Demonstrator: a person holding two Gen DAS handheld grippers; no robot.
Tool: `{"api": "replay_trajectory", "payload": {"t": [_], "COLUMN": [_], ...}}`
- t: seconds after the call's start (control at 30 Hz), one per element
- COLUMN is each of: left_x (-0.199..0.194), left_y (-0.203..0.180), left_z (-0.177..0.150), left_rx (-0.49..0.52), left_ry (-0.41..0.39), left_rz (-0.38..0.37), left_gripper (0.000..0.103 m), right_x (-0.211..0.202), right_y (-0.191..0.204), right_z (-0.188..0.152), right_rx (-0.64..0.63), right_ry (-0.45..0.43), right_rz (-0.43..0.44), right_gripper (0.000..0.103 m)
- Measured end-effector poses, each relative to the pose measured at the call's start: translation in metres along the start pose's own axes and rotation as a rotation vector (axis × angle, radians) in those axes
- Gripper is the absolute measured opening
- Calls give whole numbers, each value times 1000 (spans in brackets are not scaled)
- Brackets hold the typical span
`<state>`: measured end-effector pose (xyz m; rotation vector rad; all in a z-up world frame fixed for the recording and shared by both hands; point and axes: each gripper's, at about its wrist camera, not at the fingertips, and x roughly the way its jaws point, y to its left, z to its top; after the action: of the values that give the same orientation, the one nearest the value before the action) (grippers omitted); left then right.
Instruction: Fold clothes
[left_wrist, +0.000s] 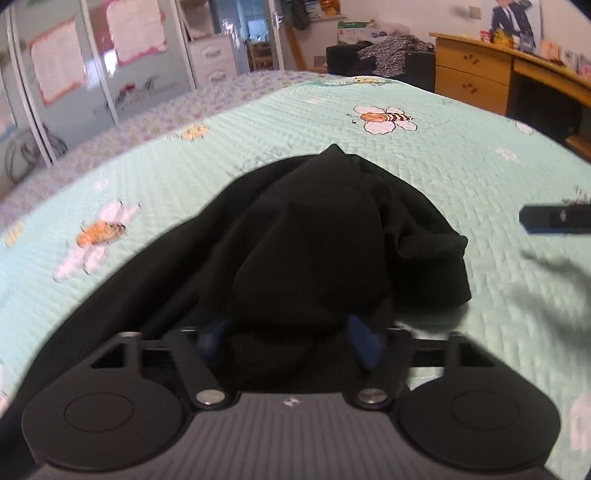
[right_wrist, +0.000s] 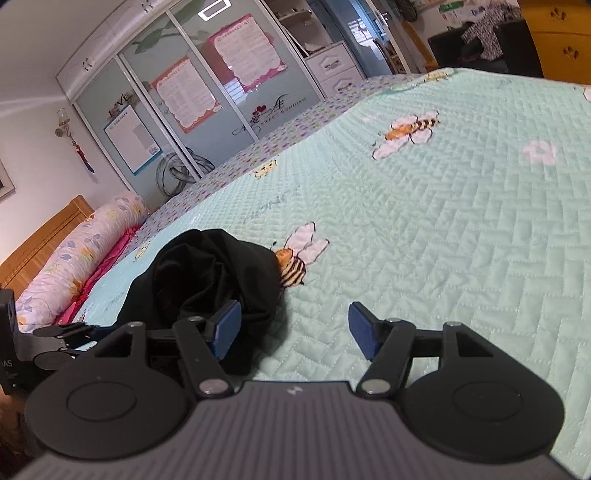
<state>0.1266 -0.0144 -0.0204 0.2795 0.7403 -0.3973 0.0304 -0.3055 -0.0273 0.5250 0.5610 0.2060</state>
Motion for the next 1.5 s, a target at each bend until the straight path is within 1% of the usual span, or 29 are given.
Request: {"api": "replay_trajectory", "payload": {"t": [0.03, 0.1, 0.17, 0.27, 0.33, 0.4, 0.47, 0.53, 0.6, 0.67, 0.7, 0.73, 0.8, 0.83, 0.87, 0.93, 0.97, 1.03, 1.1, 1.13, 1.17, 1.2, 1.23, 1.4, 1.5], "left_x": [1, -5, -21, -47, -68, -88, -107, -118, -122, -129, -135, -144, -159, -158, -155, -146, -140, -135, -131, -131, -131, -132, -132, -135, -137], "left_y": [-2, -9, -11, -10, -3, 6, 7, 10, 8, 4, 5, 8, 16, 20, 24, 32, 35, 36, 37, 36, 34, 33, 33, 37, 43], "left_z": [-1, -3, 2, 13, 28, 42, 51, 62, 79, 94, 100, 100, 87, 75, 61, 31, 14, -10, -33, -39, -42, -46, -49, -62, -71], "left_rx": [-6, 5, -16, -57, -94, -135, -143, -142, -122, -110, -124, -145, -174, -178, -177, -190, -211, -263, -317, -336, -351, -365, -376, -417, -452], "left_ry": [1, -35, -117, -251, -339, -401, -464, -483, -459, -438, -443, -453, -432, -378, -307, -157, -76, 8, 77, 87, 85, 84, 99, 207, 244], "left_rz": [3, 48, 116, 221, 286, 330, 376, 379, 365, 385, 402, 415, 402, 389, 374, 343, 328, 336, 351, 366, 384, 403, 413, 444, 426], "left_gripper": [31, 21, 14, 12, 12, 11, 11, 10, 10, 9, 9, 6, 4, 4, 4, 5, 9, 10, 23, 43, 67, 75, 79, 79, 79], "right_x": [0, 1, 1, 6, 12, 19, 24, 28, 33, 40, 43, 45, 47, 48, 50, 53, 54, 54, 53, 52, 51, 52, 54, 62, 67], "right_y": [1, 4, 7, 11, 16, 26, 38, 49, 63, 87, 99, 107, 115, 116, 117, 122, 124, 133, 147, 155, 163, 169, 175, 205, 222], "right_z": [-2, -6, -11, -17, -21, -23, -23, -20, -12, -6, -3, 0, 5, 6, 6, 3, 2, 1, -2, -3, -4, -5, -6, -12, -15], "right_rx": [-4, -21, -38, -67, -101, -179, -251, -292, -315, -403, -449, -456, -438, -418, -413, -433, -444, -471, -525, -552, -579, -585, -588, -600, -607], "right_ry": [3, 8, 13, 36, 64, 99, 126, 146, 175, 203, 217, 235, 281, 311, 339, 388, 409, 422, 418, 404, 389, 395, 406, 458, 489], "right_rz": [3, -1, -10, -28, -46, -72, -84, -66, -21, 18, 37, 78, 163, 202, 207, 159, 133, 70, 16, -5, -26, -29, -29, -28, -28], "right_gripper": [66, 66, 66, 66, 66, 66, 66, 66, 66, 66, 66, 66, 66, 67, 67, 67, 67, 67, 68, 71, 74, 82, 86, 87, 87]}}
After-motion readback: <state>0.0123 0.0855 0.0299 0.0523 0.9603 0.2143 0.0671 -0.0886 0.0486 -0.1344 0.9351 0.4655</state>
